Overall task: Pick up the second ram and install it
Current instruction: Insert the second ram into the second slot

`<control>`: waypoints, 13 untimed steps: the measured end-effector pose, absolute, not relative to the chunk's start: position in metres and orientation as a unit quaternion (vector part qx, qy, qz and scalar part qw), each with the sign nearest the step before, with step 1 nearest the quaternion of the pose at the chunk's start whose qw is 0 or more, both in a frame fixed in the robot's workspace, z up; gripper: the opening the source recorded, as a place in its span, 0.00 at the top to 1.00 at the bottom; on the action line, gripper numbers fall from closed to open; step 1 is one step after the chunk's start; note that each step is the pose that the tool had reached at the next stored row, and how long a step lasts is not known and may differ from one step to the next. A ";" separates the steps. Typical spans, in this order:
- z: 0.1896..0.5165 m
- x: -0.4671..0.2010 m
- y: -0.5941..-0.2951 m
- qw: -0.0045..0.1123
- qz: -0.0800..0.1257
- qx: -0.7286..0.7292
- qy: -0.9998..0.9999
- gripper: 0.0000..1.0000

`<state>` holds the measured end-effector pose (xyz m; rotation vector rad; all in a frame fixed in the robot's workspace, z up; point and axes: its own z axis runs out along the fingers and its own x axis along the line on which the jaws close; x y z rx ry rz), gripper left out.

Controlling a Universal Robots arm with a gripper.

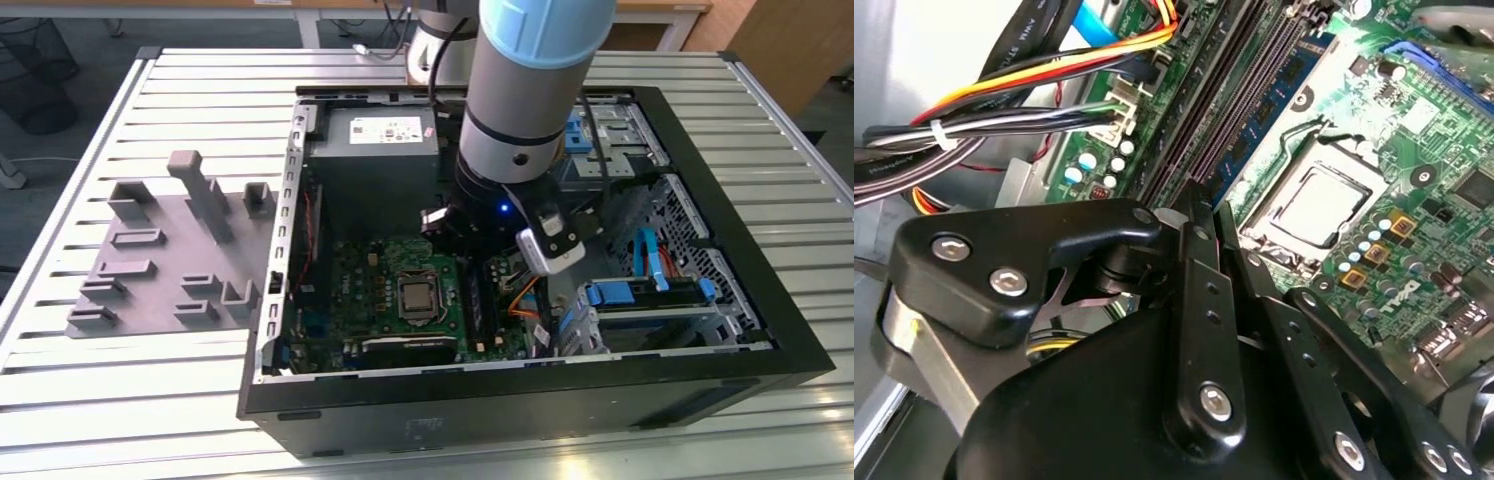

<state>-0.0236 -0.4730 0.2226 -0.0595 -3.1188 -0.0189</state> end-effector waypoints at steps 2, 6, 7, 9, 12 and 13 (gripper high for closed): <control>0.220 -0.024 -0.473 0.011 -0.006 -0.019 -1.000 0.86; 0.216 -0.023 -0.473 0.011 -0.006 -0.018 -1.000 0.86; 0.215 -0.023 -0.473 0.012 -0.006 -0.018 -1.000 0.86; 0.214 -0.023 -0.473 0.012 -0.006 -0.016 -1.000 0.86; 0.214 -0.023 -0.474 0.012 -0.006 -0.016 -1.000 0.86; 0.214 -0.023 -0.474 0.012 -0.006 -0.016 -1.000 0.86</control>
